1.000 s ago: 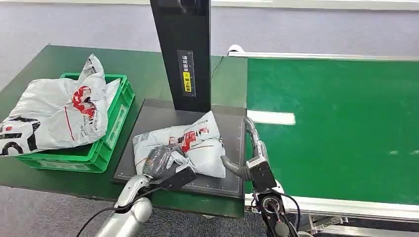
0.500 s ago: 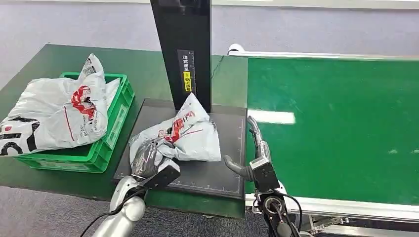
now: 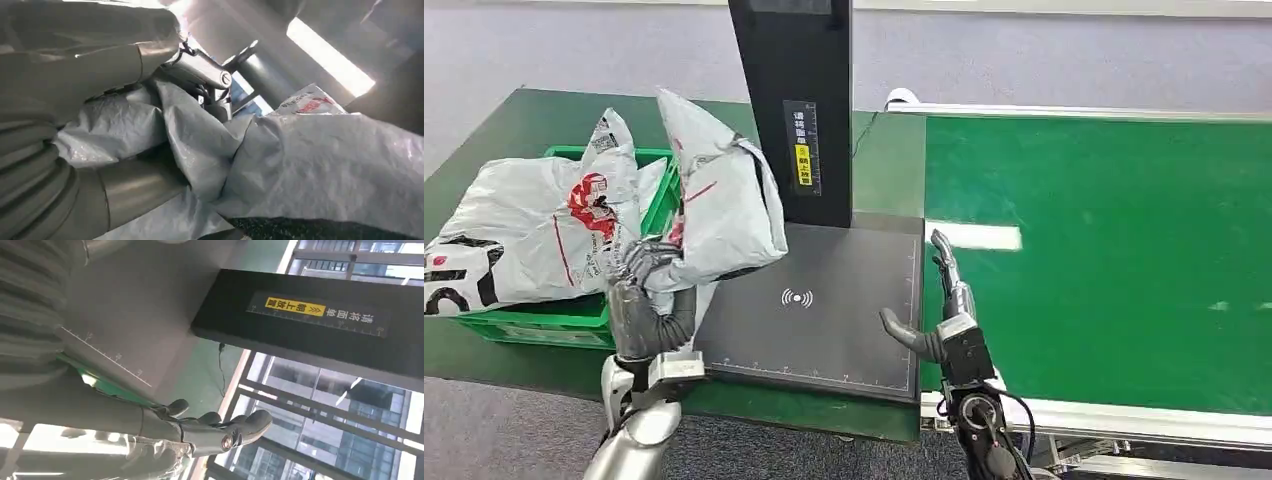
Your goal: Moved the parcel from conveyor to table for the left to box.
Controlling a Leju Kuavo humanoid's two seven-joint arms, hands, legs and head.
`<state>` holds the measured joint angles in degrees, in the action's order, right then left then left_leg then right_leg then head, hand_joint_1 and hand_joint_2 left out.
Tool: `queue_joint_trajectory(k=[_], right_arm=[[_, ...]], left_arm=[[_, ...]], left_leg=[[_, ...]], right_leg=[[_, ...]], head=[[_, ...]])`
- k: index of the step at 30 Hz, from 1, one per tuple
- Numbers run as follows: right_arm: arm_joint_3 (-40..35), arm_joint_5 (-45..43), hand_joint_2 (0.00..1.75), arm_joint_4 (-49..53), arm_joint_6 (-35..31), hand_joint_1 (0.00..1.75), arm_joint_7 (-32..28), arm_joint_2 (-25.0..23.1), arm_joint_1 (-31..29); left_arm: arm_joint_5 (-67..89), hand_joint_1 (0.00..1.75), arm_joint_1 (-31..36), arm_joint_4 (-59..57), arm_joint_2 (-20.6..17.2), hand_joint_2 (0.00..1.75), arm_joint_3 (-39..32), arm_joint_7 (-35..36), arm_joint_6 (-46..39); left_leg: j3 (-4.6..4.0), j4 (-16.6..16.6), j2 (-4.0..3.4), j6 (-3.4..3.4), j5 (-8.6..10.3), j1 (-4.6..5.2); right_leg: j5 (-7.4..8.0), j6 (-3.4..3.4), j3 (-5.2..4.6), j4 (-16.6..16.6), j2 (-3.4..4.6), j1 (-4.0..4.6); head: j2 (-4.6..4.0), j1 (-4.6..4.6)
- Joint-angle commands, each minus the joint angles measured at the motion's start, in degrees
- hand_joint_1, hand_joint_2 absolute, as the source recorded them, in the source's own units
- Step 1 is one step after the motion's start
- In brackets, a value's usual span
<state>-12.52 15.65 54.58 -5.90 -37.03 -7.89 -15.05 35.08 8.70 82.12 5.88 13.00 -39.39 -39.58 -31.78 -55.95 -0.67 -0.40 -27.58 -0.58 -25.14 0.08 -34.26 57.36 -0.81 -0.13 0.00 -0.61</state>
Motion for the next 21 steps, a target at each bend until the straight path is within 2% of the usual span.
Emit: queue_joint_trajectory(k=[1,4,6,10,11,13,14,16,17,18,19,21], right_arm=[[-2.2,-0.6,1.75,-4.8,-0.5,0.00,-0.5,0.3,-2.7],[-2.6,-0.7,1.75,-4.9,-0.5,0.00,-0.5,0.4,-2.6],[-3.0,-0.9,1.75,-5.1,-0.6,0.00,-0.5,0.4,-2.6],[-3.5,-1.0,1.75,-5.7,-0.9,0.00,-0.5,0.4,-2.8],[-3.6,-1.2,1.75,-5.9,-1.3,0.00,-0.6,0.4,-2.8],[-3.6,-1.3,1.75,-6.0,-1.5,0.00,-0.6,0.5,-2.7],[-3.7,-1.4,1.75,-5.8,-1.7,0.00,-0.7,0.8,-2.4],[-3.7,-1.6,1.75,-5.5,-1.7,0.00,-0.7,1.0,-2.3],[-3.7,-1.6,1.75,-5.3,-1.8,0.00,-0.6,1.0,-2.3],[-3.7,-1.7,1.75,-4.8,-2.0,0.00,-0.3,1.1,-2.1],[-3.7,-1.7,1.75,-4.8,-2.0,0.00,-0.3,1.1,-2.1],[-3.8,-1.5,1.75,-4.1,-2.1,0.00,0.3,1.3,-1.8]], left_arm=[[5.9,1.75,-1.0,11.9,0.9,1.75,-5.4,-0.6,-0.4],[9.8,1.75,-0.1,14.6,2.5,1.75,-9.3,-0.6,-0.4],[17.0,1.75,2.6,14.6,4.3,1.75,-15.6,-0.6,-0.4],[22.9,1.75,6.1,13.7,5.1,1.75,-21.0,-0.6,-0.4],[25.3,1.75,8.3,11.3,5.5,1.75,-24.3,-0.6,-0.4],[26.3,1.75,9.7,9.5,5.7,1.75,-25.8,-0.6,-0.4],[30.1,1.75,13.0,5.8,6.1,1.75,-30.1,-0.6,-0.4],[34.9,1.75,16.3,1.9,6.4,1.75,-33.7,0.5,-0.4],[37.1,1.75,18.7,-1.3,5.4,1.75,-34.9,2.7,-0.4],[40.3,1.75,21.8,-7.0,3.6,1.75,-34.9,9.4,-0.4],[40.3,1.75,21.8,-7.0,3.6,1.75,-34.9,9.4,-0.4],[46.2,1.75,26.2,-17.6,-1.2,1.75,-32.1,23.5,-0.4]], left_leg=[[0.03,0.0,-0.08,0.01,-0.05,-0.02],[-0.02,0.0,-0.04,0.00,-0.03,-0.02],[0.00,0.0,-0.07,0.00,-0.02,-0.03],[-0.02,0.0,-0.02,0.00,0.01,-0.02],[-0.02,0.0,-0.03,0.00,0.00,-0.02],[0.04,0.0,0.04,0.00,0.05,-0.02],[0.04,0.0,0.03,0.00,0.05,-0.01],[0.08,0.1,0.06,0.00,0.07,-0.01],[0.09,0.1,0.10,0.00,0.09,0.01],[0.06,0.0,0.14,-0.01,0.07,-0.01],[0.08,0.0,0.18,0.00,0.09,-0.02],[0.11,0.1,0.25,0.00,0.15,0.01]], right_leg=[[0.00,0.02,0.00,0.0,0.17,0.02],[0.01,0.01,-0.04,0.0,0.13,0.02],[0.03,0.01,-0.03,0.0,0.18,0.02],[0.04,0.00,-0.05,0.0,0.11,0.01],[0.03,0.00,-0.05,0.0,0.12,0.02],[0.03,0.00,0.02,0.0,0.05,0.01],[0.04,0.00,0.02,0.0,0.08,0.00],[0.04,0.00,0.07,0.0,0.03,0.00],[0.05,0.00,0.07,0.0,0.00,-0.01],[0.01,-0.01,0.04,0.0,-0.07,0.00],[0.02,0.00,0.07,0.0,-0.07,0.01],[0.04,0.00,0.12,-0.1,-0.16,-0.02]], head=[[0.00,0.00],[0.00,0.00],[0.00,0.00],[0.00,0.00],[0.00,0.00],[0.00,0.02],[0.00,0.00],[0.00,0.02],[0.00,-0.02],[0.00,0.00],[0.00,0.00],[0.00,0.02]])
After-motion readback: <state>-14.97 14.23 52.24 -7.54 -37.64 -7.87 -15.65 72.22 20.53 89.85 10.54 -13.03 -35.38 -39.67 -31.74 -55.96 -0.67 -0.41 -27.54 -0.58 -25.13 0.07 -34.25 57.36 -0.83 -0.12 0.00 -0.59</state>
